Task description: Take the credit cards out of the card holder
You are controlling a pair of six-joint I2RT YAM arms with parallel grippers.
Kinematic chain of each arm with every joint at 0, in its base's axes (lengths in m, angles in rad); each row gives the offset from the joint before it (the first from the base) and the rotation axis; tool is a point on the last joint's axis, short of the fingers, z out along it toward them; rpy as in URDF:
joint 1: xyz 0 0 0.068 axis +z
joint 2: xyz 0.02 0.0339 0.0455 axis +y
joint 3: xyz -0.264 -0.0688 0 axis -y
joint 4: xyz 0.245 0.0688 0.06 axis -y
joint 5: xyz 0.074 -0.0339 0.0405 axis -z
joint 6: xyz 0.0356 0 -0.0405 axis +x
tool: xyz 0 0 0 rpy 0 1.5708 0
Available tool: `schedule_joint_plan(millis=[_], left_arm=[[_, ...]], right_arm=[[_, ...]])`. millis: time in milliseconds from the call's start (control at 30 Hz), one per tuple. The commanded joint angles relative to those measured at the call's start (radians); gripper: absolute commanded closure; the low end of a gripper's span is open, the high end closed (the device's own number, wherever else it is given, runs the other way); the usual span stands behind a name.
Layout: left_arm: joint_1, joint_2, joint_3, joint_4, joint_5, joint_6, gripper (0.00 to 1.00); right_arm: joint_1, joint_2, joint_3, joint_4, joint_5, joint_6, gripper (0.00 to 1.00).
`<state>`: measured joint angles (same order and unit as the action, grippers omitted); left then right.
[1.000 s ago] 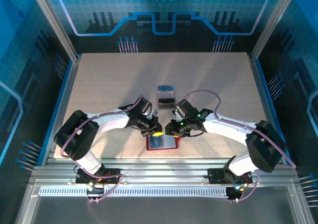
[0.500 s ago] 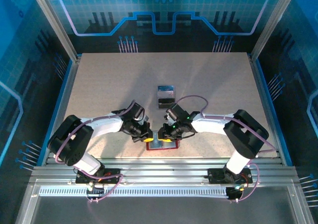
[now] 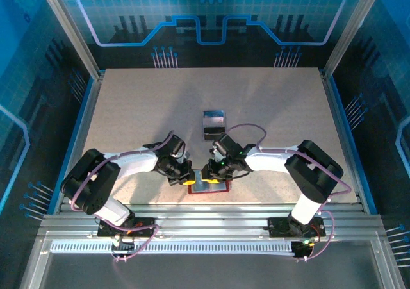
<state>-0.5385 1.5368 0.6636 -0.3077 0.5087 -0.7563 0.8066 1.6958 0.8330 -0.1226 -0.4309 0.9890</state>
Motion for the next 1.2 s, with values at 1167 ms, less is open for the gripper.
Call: schedule_joint_plan(millis=[1167], left_arm=[[0.021, 0.005, -0.002, -0.060, -0.023, 0.043, 0.98]], right_arm=[[0.013, -0.024, 0.037, -0.095, 0.080, -0.042, 0.74]])
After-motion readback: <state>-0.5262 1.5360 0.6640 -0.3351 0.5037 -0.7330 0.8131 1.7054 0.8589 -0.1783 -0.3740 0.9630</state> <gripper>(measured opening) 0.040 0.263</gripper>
